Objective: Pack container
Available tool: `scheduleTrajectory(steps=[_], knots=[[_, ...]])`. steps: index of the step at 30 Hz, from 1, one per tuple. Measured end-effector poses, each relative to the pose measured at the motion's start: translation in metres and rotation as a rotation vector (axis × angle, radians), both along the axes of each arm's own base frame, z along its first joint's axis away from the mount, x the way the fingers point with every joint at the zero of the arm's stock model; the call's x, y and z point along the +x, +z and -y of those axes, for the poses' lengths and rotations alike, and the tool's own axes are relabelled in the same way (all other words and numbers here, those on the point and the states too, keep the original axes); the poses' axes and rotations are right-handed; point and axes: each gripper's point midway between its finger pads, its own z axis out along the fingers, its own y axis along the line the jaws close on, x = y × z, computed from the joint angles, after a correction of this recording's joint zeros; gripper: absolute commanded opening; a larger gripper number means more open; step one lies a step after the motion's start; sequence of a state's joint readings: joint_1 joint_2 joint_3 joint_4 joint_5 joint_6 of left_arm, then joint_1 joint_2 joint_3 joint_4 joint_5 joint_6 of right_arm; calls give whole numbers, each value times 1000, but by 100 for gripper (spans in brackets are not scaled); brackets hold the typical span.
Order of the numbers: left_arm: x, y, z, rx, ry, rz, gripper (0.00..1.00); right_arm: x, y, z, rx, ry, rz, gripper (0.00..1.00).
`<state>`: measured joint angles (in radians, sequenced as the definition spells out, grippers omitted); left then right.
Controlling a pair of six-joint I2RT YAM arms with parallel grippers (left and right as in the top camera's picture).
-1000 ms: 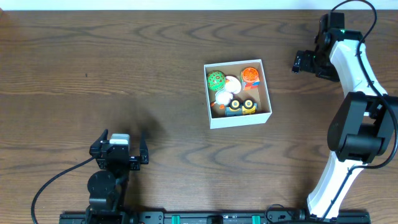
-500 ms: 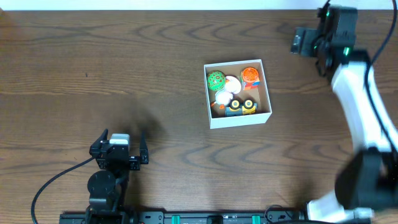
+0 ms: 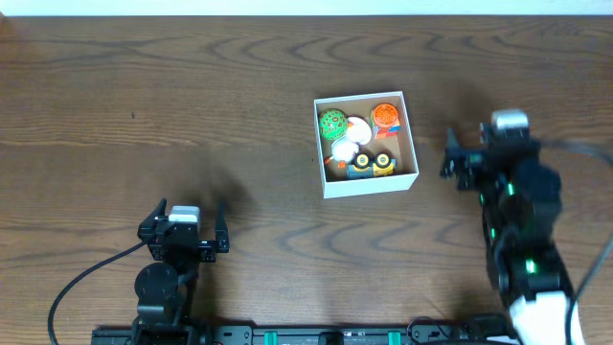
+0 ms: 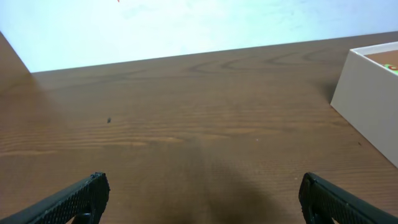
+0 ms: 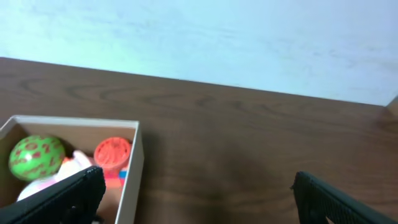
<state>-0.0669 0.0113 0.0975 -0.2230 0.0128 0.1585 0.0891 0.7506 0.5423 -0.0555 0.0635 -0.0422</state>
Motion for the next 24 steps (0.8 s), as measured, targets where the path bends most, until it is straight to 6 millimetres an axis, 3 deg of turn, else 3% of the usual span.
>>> scheduleTrajectory(steps=[4, 9, 17, 24], knots=[[0, 0, 0, 0, 0, 0, 98, -28, -15, 2, 1, 1, 49, 99], [0, 0, 0, 0, 0, 0, 98, -47, -44, 3, 1, 6, 64, 99], [0, 0, 0, 0, 0, 0, 98, -60, -78, -1, -45, 60, 78, 99], [0, 0, 0, 0, 0, 0, 98, -64, -91, -4, -95, 110, 92, 99]])
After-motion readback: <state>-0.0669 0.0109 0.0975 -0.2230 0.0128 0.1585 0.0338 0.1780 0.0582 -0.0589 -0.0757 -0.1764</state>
